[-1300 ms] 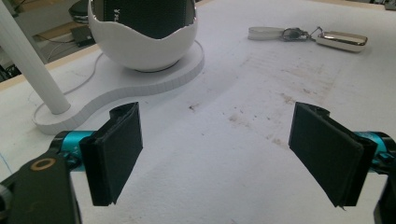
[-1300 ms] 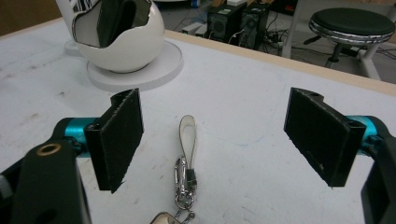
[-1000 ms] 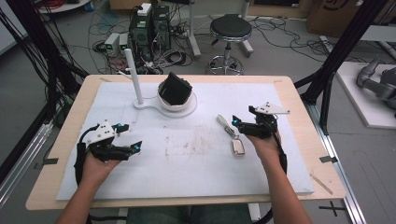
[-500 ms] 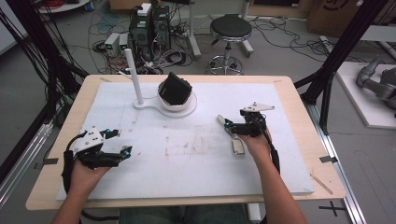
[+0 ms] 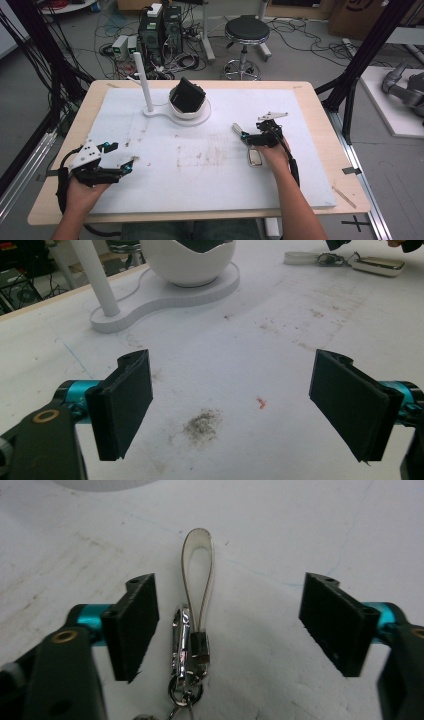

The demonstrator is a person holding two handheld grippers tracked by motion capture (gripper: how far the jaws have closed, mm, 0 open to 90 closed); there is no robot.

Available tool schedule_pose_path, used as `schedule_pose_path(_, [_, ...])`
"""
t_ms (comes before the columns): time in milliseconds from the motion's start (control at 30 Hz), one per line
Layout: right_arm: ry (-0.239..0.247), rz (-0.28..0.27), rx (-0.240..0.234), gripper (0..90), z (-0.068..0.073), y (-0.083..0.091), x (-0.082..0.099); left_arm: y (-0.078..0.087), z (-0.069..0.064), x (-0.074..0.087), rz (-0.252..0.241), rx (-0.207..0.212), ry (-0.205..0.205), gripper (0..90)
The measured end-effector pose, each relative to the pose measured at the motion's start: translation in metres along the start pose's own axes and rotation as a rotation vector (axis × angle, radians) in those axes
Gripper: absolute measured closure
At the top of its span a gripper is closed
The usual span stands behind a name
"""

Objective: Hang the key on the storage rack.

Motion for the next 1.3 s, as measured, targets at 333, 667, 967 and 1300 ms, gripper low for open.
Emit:
schedule_pose_path(333, [0.076,0.078,-0.031,58.4,0.007,-0.006,0.016,-0.004,-0.003,-0.002,0.003,0.006,-0.007,17.5])
schedule_pose_path(667, [0.117,0.086,-0.039,78.5,0.016,-0.004,0.015,-0.007,-0.005,-0.003,0.006,0.014,-0.011,17.5])
schedule_pose_path(967, [0.086,0.014,-0.046,78.7,0.016,0.008,0.002,-0.005,-0.002,-0.003,-0.001,0.009,-0.007,17.5])
schedule_pose_path(1300, [0.098,-0.173,-0.044,78.7,0.029,0.034,-0.044,-0.003,-0.003,-0.004,-0.007,0.007,-0.010,17.5])
Point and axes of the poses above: each handheld gripper's, and its own axes: y roughly backward along the jaws, x roughly out of its underside, z roughly to its left, the point moved 5 cm from there along -y, roughly forward along the jaws, and after that the axes turned 6 degrees about y, right-handed, at the moved point
